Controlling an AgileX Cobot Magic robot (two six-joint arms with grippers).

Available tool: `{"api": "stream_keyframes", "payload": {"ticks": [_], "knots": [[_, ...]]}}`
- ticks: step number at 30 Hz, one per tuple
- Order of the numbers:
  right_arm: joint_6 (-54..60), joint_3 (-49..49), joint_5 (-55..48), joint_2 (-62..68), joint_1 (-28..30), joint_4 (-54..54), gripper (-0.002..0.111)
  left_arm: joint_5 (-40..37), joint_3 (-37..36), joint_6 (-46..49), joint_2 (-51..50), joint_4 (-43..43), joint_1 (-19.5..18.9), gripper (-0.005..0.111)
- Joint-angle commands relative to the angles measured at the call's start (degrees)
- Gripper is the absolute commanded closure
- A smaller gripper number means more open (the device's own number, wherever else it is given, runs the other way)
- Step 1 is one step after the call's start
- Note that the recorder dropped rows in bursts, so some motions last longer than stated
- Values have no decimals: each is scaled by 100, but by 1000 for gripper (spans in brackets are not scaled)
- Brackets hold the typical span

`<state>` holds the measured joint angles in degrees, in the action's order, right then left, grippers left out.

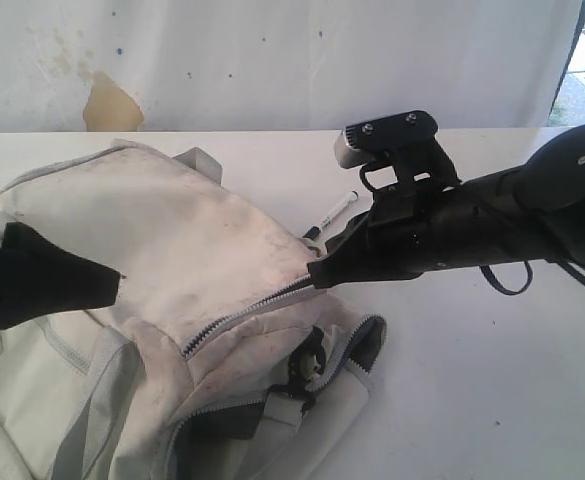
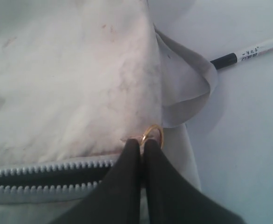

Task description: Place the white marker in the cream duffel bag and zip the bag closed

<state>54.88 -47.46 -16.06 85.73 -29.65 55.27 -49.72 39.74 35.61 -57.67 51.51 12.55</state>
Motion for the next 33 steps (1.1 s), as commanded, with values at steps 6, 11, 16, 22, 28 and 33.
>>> {"api": "stream_keyframes", "payload": {"ticks": [6,11,16,22,28,33], "knots": [[34,-10,-59,-58,55,83,108,1032,25,226,-797,376,1073,28],[34,-10,-59,-58,55,190,108,1762,35,209,-1300,376,1854,28],[34,-10,-59,-58,55,190,108,2237,35,209,-1702,389,2323,28],[34,-10,-59,-58,55,217,108,2836,35,517,-2016,372,2482,29],[34,-10,36,-58,55,247,108,2382,35,517,-2111,372,2482,71],[-31,-10,471,-58,55,271,108,1614,35,538,-2100,201,2482,107]]}}
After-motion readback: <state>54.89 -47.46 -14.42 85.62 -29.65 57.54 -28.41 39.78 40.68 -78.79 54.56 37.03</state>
